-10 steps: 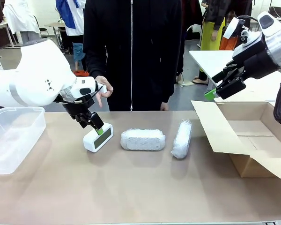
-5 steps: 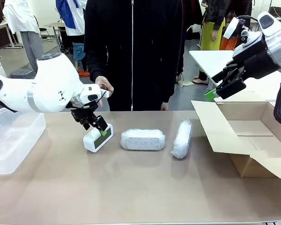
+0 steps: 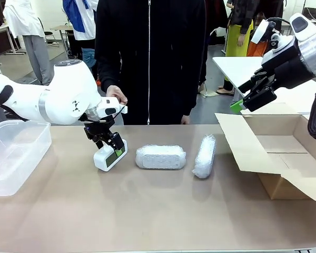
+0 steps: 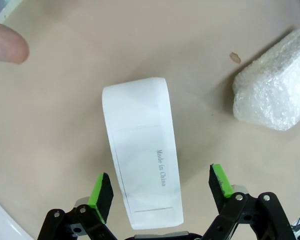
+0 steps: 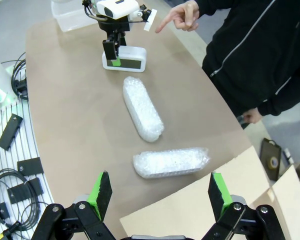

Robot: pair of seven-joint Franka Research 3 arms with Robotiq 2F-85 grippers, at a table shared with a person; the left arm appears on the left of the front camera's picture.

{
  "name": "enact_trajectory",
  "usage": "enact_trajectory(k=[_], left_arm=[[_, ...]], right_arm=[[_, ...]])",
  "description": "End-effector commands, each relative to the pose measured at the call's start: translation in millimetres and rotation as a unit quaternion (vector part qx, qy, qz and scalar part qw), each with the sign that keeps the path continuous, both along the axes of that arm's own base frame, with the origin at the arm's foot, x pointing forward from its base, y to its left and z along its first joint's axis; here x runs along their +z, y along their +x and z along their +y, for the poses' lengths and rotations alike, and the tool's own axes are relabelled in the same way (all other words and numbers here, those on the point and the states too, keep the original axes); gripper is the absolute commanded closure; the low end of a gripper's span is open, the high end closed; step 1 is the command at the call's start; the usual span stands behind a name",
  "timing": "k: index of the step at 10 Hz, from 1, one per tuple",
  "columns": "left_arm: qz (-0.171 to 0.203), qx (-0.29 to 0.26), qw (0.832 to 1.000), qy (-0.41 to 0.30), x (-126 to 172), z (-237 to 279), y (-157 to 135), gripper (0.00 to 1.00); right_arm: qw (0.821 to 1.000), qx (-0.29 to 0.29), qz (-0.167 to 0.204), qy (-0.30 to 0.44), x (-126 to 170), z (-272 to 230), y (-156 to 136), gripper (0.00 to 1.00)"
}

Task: Separate and place wrapped and unwrapped clocks.
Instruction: Pick up the Digital clock indicated by the person.

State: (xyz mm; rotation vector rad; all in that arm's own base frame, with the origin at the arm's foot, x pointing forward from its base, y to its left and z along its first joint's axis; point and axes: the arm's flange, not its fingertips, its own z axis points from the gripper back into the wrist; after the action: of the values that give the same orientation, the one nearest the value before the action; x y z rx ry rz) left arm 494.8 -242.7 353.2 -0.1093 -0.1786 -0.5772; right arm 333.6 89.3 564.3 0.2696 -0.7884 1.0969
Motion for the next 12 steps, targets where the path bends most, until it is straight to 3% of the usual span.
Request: enact_trajectory(k=[1, 5, 6, 7, 8, 9, 10, 11, 12], left_arm=[[0.009, 0.008, 1.0, 0.021, 0.0, -6.4, 6.0, 0.0], [-0.026, 0.007, 0.999, 0.024, -0.8, -11.4, 7.0, 0.0], [-0.028, 0.013, 0.999, 0.025, -0.7, -11.1, 7.5, 0.2], [-0.029, 0.015, 0.999, 0.029, 0.0, -11.1, 7.9, 0.2], [-0.029, 0.015, 0.999, 0.029, -0.6, -11.7, 8.8, 0.4], [-0.028, 0.014, 0.999, 0.028, -1.3, -13.0, 9.7, 0.24], [-0.027, 0.014, 0.999, 0.034, -2.6, -14.3, 10.8, 0.6], [-0.027, 0.014, 0.999, 0.033, -2.5, -13.8, 11.8, 0.44], [-0.025, 0.016, 0.999, 0.032, -1.9, -13.2, 12.6, 0.8]], right_arm=[[1.0, 0.005, 0.004, 0.006, -1.2, -0.7, 0.6, 0.0], [1.0, 0.005, 0.004, 0.006, -1.2, -0.7, 0.6, 0.0], [1.0, 0.005, 0.004, 0.006, -1.2, -0.7, 0.6, 0.0], [1.0, 0.005, 0.004, 0.006, -1.2, -0.7, 0.6, 0.0], [1.0, 0.005, 0.004, 0.006, -1.2, -0.7, 0.6, 0.0], [1.0, 0.005, 0.004, 0.006, -1.2, -0.7, 0.6, 0.0], [1.0, 0.005, 0.004, 0.006, -1.2, -0.7, 0.6, 0.0], [1.0, 0.005, 0.004, 0.006, -1.2, -0.7, 0.6, 0.0], [1.0, 0.005, 0.004, 0.006, -1.2, -0.7, 0.6, 0.0]])
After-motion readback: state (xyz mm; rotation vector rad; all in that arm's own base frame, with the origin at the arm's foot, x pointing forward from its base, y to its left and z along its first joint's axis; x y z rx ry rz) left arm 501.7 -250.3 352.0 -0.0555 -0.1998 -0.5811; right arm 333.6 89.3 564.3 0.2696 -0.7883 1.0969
